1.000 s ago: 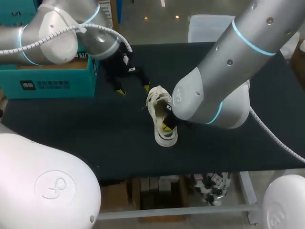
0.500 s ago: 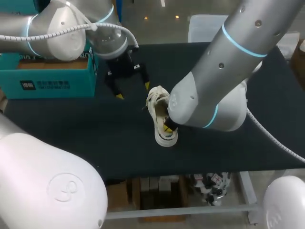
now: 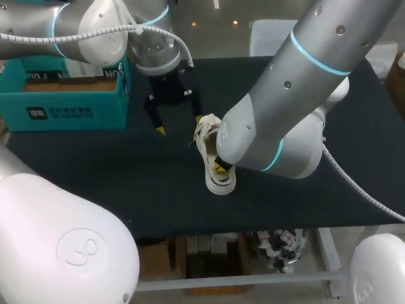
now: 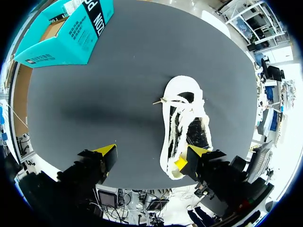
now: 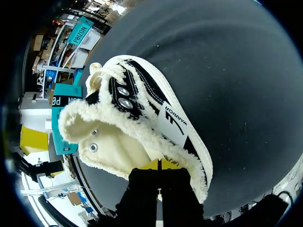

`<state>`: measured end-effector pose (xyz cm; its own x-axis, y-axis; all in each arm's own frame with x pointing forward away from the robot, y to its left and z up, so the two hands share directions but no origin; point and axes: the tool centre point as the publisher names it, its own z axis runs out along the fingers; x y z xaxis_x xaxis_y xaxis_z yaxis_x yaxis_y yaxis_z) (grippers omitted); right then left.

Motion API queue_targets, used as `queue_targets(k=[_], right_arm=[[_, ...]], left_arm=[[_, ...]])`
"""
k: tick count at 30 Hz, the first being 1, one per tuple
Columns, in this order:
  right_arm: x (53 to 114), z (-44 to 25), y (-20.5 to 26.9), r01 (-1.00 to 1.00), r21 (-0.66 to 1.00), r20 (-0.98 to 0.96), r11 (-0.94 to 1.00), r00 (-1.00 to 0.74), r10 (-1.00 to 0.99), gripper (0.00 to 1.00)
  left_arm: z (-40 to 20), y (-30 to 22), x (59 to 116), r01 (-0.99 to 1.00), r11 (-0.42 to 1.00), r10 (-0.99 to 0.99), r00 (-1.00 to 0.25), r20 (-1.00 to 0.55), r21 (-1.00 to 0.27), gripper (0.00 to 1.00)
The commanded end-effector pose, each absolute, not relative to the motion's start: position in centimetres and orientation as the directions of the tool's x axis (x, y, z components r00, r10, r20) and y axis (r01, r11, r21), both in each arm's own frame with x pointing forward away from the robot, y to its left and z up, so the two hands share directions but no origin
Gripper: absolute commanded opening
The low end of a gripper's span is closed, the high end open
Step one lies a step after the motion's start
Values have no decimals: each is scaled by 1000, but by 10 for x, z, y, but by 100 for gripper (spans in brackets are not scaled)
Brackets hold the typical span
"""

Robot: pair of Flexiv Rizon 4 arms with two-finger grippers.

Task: Open the shoe tongue, take the insole out of the shoe, put the insole back into the shoe, and pack the shoe into the shoebox

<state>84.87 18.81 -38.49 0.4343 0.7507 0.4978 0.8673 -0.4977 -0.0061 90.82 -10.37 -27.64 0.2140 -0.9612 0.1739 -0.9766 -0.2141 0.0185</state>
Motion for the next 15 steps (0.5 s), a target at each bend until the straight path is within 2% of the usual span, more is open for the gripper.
queue_targets(k=[1,12,13,14,15], right_arm=[[837,-355,165,876,-27,592,-481,402,699,0],[835,-312,128,901,-6,585,-433,354,730,0],[834,-308,123,909,-34,583,-415,355,731,7],[832,-304,119,911,-34,594,-410,349,725,20],[831,-301,115,912,-44,593,-407,352,724,25]], left_arm=[[-278,-108,909,-977,-211,-963,211,167,19,100],[-277,-109,903,-980,-197,-968,201,150,41,100],[-277,-109,902,-980,-196,-968,200,150,42,100],[-278,-110,901,-980,-196,-968,200,150,43,100],[-279,-110,900,-980,-194,-969,198,150,44,100]])
